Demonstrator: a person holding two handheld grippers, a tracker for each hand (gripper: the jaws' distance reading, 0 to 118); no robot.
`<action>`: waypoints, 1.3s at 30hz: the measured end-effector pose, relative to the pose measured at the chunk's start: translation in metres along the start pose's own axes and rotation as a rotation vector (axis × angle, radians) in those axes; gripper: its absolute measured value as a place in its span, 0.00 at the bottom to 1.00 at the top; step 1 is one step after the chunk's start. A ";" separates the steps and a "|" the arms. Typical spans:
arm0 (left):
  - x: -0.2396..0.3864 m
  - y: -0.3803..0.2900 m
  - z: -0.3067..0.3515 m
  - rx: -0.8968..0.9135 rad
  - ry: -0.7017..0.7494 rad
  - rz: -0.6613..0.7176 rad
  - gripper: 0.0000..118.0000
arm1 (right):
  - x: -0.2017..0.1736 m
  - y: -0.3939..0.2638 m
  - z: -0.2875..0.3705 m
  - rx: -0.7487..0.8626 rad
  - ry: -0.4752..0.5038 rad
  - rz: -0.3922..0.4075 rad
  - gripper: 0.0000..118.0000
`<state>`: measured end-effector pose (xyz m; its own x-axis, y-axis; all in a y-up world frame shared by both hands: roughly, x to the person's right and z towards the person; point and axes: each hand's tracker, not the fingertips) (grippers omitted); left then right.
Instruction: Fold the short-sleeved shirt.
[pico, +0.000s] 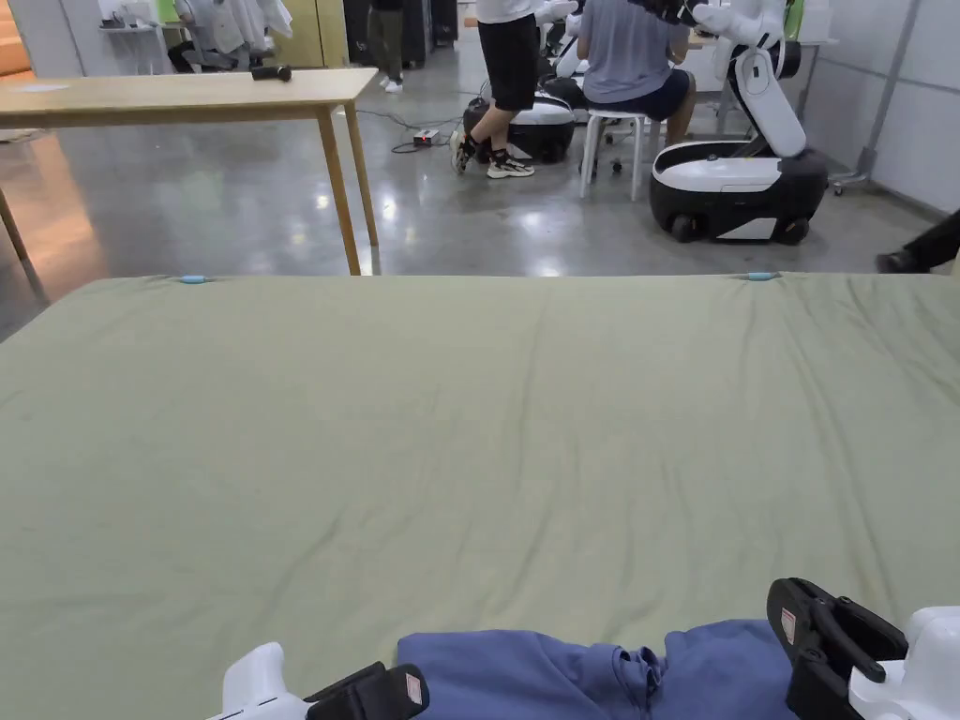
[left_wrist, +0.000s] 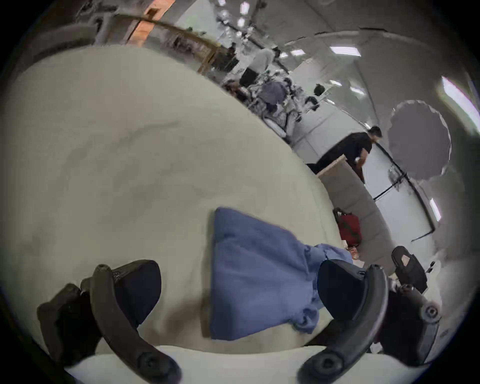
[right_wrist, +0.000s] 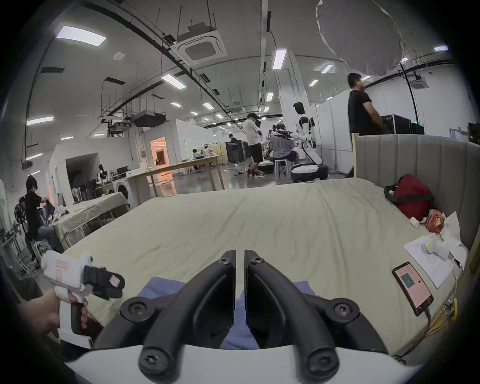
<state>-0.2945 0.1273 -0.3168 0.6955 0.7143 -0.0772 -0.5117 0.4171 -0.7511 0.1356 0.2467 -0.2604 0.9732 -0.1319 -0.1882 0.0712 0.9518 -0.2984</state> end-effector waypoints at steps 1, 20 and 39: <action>-0.003 -0.002 -0.006 -0.042 -0.024 0.066 1.00 | -0.002 0.001 0.000 0.002 0.001 -0.001 0.07; 0.008 -0.005 -0.017 0.104 -0.031 0.267 0.07 | 0.008 0.022 0.030 0.044 -0.070 0.031 0.07; 0.234 -0.123 -0.134 -0.015 0.165 -0.668 0.07 | 0.042 0.002 0.054 0.054 -0.099 0.018 0.07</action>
<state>-0.0011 0.1673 -0.3304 0.9278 0.2114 0.3073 0.0596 0.7293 -0.6816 0.1881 0.2582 -0.2179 0.9911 -0.0894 -0.0988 0.0628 0.9675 -0.2448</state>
